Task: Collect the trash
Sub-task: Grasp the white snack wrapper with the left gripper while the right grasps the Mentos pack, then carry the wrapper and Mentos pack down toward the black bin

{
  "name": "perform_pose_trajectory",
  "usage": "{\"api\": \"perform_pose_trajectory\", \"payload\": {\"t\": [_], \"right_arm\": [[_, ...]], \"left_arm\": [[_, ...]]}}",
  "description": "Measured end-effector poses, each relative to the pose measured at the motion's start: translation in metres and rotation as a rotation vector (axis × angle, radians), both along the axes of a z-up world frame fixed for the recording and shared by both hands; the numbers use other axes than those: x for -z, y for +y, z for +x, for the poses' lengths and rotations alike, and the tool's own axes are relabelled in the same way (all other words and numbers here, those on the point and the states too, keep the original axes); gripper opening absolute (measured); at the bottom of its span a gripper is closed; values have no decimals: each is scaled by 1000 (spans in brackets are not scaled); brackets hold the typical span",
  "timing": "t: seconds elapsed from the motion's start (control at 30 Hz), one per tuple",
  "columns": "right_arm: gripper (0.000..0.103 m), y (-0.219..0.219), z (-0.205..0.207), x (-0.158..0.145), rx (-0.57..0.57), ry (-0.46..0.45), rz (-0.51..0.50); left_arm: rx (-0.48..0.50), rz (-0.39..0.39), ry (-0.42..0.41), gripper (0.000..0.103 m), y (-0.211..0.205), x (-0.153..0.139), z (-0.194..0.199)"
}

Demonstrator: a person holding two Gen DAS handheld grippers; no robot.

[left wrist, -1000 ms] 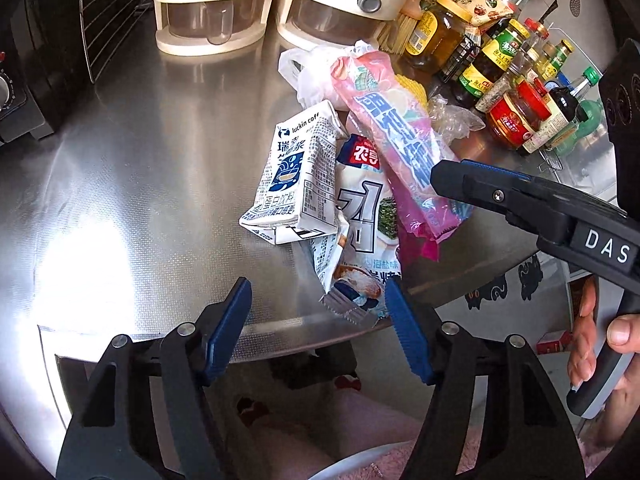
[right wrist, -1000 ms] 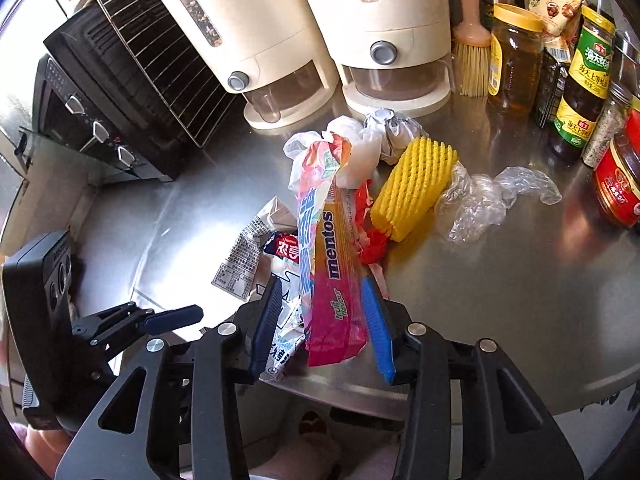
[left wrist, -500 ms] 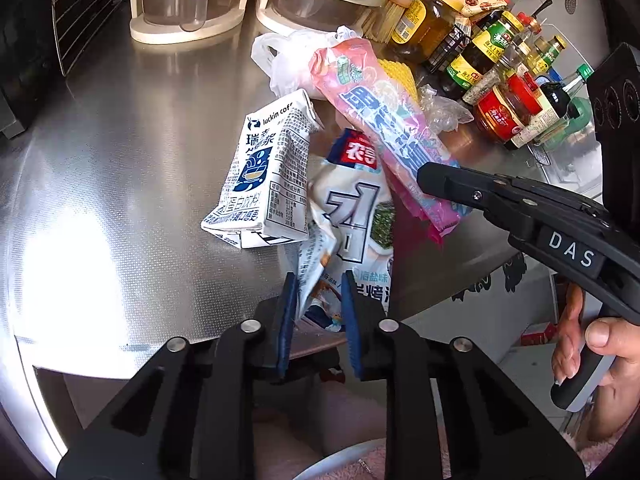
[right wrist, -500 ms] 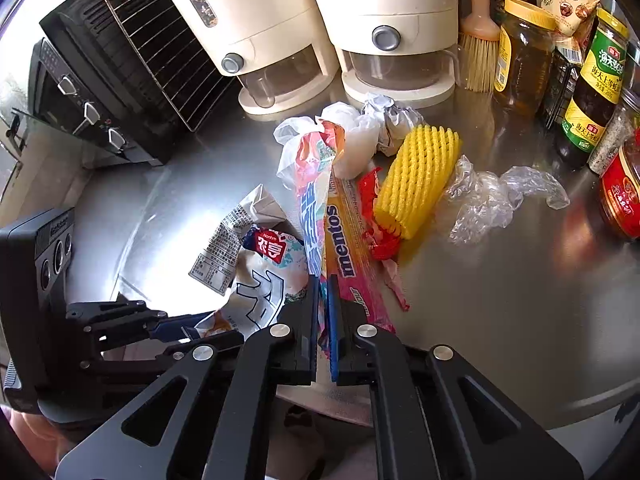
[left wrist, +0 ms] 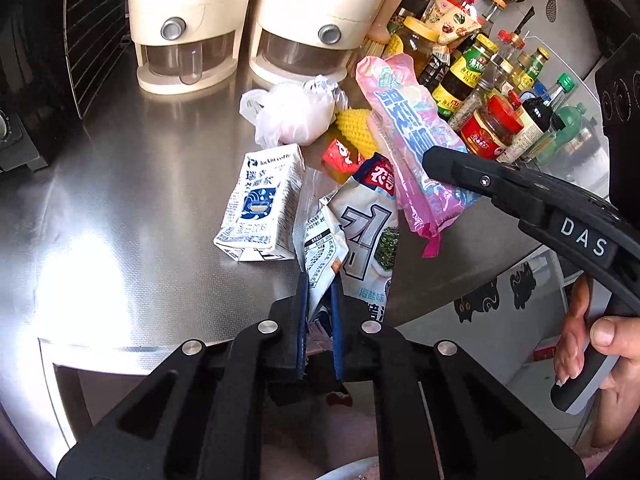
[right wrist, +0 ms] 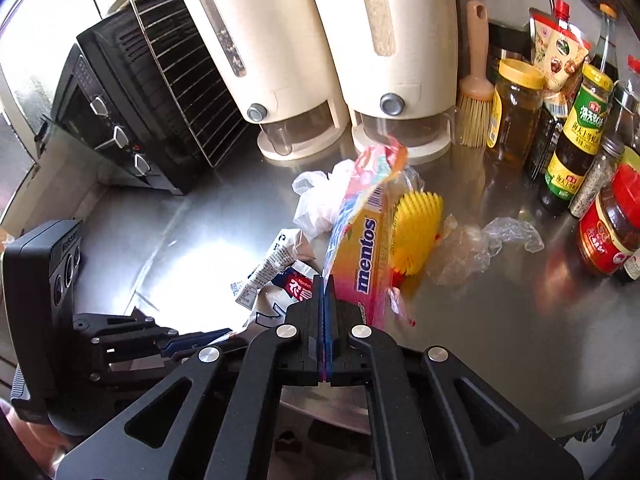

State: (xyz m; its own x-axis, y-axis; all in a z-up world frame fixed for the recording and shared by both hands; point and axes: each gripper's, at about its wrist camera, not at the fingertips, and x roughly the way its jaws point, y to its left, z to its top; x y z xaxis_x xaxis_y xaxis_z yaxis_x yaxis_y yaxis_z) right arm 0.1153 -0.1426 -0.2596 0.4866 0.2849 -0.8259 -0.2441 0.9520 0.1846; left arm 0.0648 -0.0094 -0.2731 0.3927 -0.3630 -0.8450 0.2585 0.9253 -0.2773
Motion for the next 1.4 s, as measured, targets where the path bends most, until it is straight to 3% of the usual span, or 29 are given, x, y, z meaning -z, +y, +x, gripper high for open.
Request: {"api": "perform_pose_trajectory", "payload": {"t": [0.33,0.63,0.93,1.13,1.4], "right_arm": [[2,-4,-36,-34,-3,-63,36],[2,-19,-94,-25,18,-6,60],[2,-38,-150,3,49,92,70],[2,-42,-187,30,48,200,91],[2,-46,-202,102,65,369,51]], "left_arm": [[-24,9,-95,9,8,-44,-40],[-16,28,-60,9,6,-32,-89],[0,63,20,9,6,4,-130],[13,86,115,9,1,44,-148],[31,109,229,9,-9,111,-151]]}}
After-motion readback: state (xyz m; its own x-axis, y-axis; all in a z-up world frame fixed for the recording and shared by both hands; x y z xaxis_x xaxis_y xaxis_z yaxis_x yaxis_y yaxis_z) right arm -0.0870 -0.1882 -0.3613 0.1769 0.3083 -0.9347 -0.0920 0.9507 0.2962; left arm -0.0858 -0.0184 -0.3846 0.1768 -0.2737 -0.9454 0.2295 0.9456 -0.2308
